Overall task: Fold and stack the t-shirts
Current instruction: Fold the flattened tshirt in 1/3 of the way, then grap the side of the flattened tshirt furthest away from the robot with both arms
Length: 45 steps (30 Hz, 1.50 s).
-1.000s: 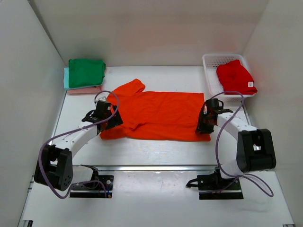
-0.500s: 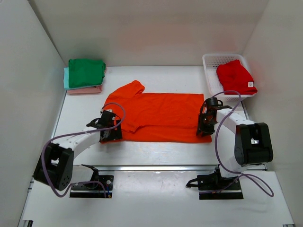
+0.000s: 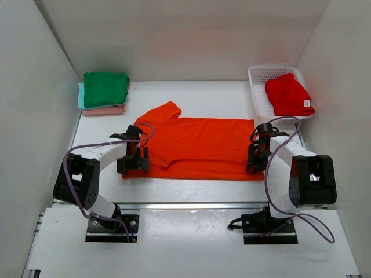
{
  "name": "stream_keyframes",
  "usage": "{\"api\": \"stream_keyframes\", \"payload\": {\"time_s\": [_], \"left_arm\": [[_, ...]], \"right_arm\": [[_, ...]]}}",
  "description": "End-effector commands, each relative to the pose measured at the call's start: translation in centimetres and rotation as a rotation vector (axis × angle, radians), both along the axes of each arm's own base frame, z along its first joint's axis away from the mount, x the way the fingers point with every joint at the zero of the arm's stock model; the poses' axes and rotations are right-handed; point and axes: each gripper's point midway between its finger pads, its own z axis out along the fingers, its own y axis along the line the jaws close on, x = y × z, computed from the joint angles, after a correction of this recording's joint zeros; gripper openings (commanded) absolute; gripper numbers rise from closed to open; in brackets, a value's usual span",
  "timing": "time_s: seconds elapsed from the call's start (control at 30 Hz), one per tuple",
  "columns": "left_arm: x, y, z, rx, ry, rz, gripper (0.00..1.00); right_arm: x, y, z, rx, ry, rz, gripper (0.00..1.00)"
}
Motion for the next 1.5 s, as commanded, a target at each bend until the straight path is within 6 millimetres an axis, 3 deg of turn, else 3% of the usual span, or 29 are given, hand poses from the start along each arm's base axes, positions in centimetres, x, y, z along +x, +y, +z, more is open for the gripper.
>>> {"api": "stream_keyframes", "payload": {"time_s": [0.0, 0.17, 0.27, 0.33, 0.4, 0.5, 0.6, 0.7, 0.73, 0.8, 0.9, 1.03, 1.07, 1.1, 1.13, 1.17, 1.23, 1.27, 1.3, 1.37, 1.4, 1.47], "left_arm": [[-4.4, 0.3, -0.1, 0.03, 0.209, -0.08, 0.99], [-9.0, -1.1, -1.4, -0.001, 0.374, -0.119, 0.99], [-9.8, -1.3, -0.7, 0.027, 0.375, -0.121, 0.99], [-11.4, -0.6, -0.9, 0.016, 0.397, -0.094, 0.99], [-11.0, -0.6, -0.1, -0.023, 0.35, -0.06, 0.98], [-7.0, 0.5, 2.6, -0.01, 0.199, 0.009, 0.99], [-4.4, 2.0, 5.5, 0.007, 0.126, 0.057, 0.99], [-0.6, 1.7, 9.9, -0.035, 0.009, 0.075, 0.99], [-0.1, 1.4, 10.5, -0.041, -0.007, 0.073, 0.99], [2.3, 0.0, 13.1, -0.092, -0.096, 0.067, 0.99], [6.8, -2.0, 15.2, -0.222, -0.247, 0.071, 0.99], [13.8, -4.2, 15.7, -0.448, -0.35, 0.076, 0.98], [15.6, -4.6, 15.0, -0.456, -0.358, 0.071, 0.86], [17.5, -4.7, 14.7, -0.441, -0.374, 0.061, 0.51], [19.2, -4.3, 15.7, -0.408, -0.421, 0.071, 0.21], [20.6, -4.4, 14.7, -0.398, -0.425, 0.073, 0.0], [23.4, -3.6, 13.2, -0.372, -0.433, 0.104, 0.01], [24.6, -2.7, 13.4, -0.364, -0.453, 0.128, 0.09], [25.2, -2.6, 11.9, -0.346, -0.425, 0.132, 0.3], [27.4, -1.4, 10.7, -0.279, -0.436, 0.127, 0.31], [28.2, -1.0, 11.1, -0.244, -0.451, 0.131, 0.32], [29.3, -0.5, 9.8, -0.18, -0.439, 0.115, 0.44]], "right_arm": [[-3.8, -1.9, -1.2, -0.086, 0.136, 0.013, 0.34], [-3.7, -1.7, -1.4, -0.095, 0.155, 0.04, 0.33], [-3.9, -1.4, -1.7, -0.101, 0.172, 0.062, 0.33], [-4.3, -1.3, -1.7, -0.108, 0.187, 0.064, 0.33], [-4.7, -1.2, -1.6, -0.109, 0.205, 0.063, 0.33], [-4.1, -1.1, 0.0, -0.149, 0.198, 0.054, 0.32], [-4.6, -0.8, 1.8, -0.159, 0.226, 0.061, 0.31], [-4.4, -0.6, 3.4, -0.165, 0.2, 0.048, 0.32], [-4.2, -0.8, 4.0, -0.175, 0.186, 0.039, 0.31], [-2.6, -0.6, 5.6, -0.161, 0.129, 0.013, 0.32], [0.4, 0.3, 7.8, -0.118, 0.034, -0.015, 0.32], [5.4, 2.4, 9.5, -0.005, -0.183, -0.038, 0.32], [6.8, 2.7, 9.8, 0.016, -0.243, -0.042, 0.32], [8.3, 2.8, 10.4, 0.043, -0.309, -0.06, 0.32], [8.6, 2.7, 10.0, 0.044, -0.316, -0.084, 0.32], [9.4, 2.6, 9.9, 0.04, -0.354, -0.084, 0.32], [11.3, 2.1, 9.8, 0.024, -0.406, -0.101, 0.32], [11.7, 1.7, 9.2, 0.003, -0.402, -0.106, 0.32], [12.7, 1.6, 9.5, -0.002, -0.433, -0.11, 0.32], [14.2, 1.2, 9.4, -0.022, -0.474, -0.131, 0.31], [15.0, 1.3, 9.7, -0.013, -0.487, -0.136, 0.31], [16.0, 1.3, 9.8, -0.019, -0.5, -0.141, 0.31]]}}
